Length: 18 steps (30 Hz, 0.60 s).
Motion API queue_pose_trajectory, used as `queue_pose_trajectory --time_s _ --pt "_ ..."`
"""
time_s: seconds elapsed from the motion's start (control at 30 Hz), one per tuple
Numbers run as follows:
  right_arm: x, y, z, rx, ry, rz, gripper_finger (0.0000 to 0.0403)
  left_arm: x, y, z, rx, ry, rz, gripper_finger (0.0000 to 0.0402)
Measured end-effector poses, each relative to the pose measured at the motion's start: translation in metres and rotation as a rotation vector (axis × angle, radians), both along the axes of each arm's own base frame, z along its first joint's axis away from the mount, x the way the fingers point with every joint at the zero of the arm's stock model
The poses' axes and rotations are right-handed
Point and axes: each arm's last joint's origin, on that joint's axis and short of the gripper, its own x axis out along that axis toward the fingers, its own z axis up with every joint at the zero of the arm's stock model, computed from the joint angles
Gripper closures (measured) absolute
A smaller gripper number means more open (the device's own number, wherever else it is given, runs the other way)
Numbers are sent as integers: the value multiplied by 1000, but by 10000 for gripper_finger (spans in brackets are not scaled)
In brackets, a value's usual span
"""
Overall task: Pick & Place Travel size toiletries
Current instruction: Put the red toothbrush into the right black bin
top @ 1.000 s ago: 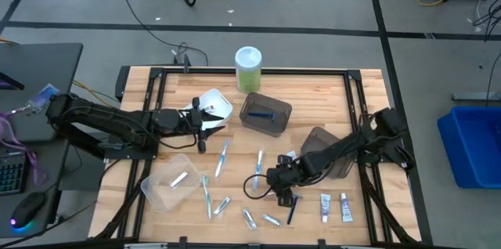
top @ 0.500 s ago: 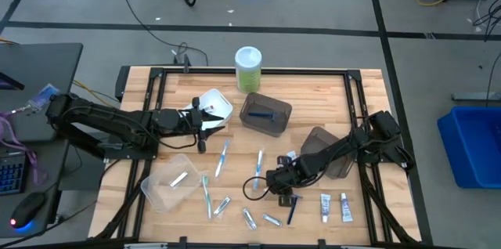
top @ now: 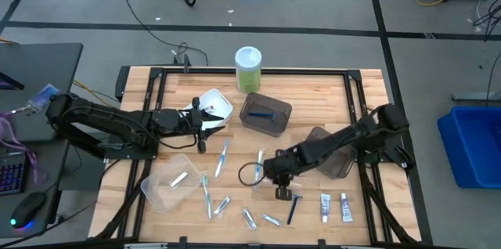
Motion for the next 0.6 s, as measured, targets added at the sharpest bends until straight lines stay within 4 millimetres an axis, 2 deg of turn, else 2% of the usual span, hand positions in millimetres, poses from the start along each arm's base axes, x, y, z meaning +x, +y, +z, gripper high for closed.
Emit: queue_pose_trajectory --time_s 0.17,0.23,0.37,0.47,0.6 --pt "-21 -15 52 -80 24 -50 393 0 0 0 0 0 0 263" --pt "-37 -22 72 -135 37 -90 393 0 0 0 1 5 0 263" --pt "-78 -39 97 -251 116 -208 393 0 0 -1 20 13 -3 263" --pt "-106 -48 104 -319 159 -324 391 0 0 -1 46 20 -8 263" --pt "-130 -56 94 -317 168 -434 389 0 0 -1 49 21 -9 263"
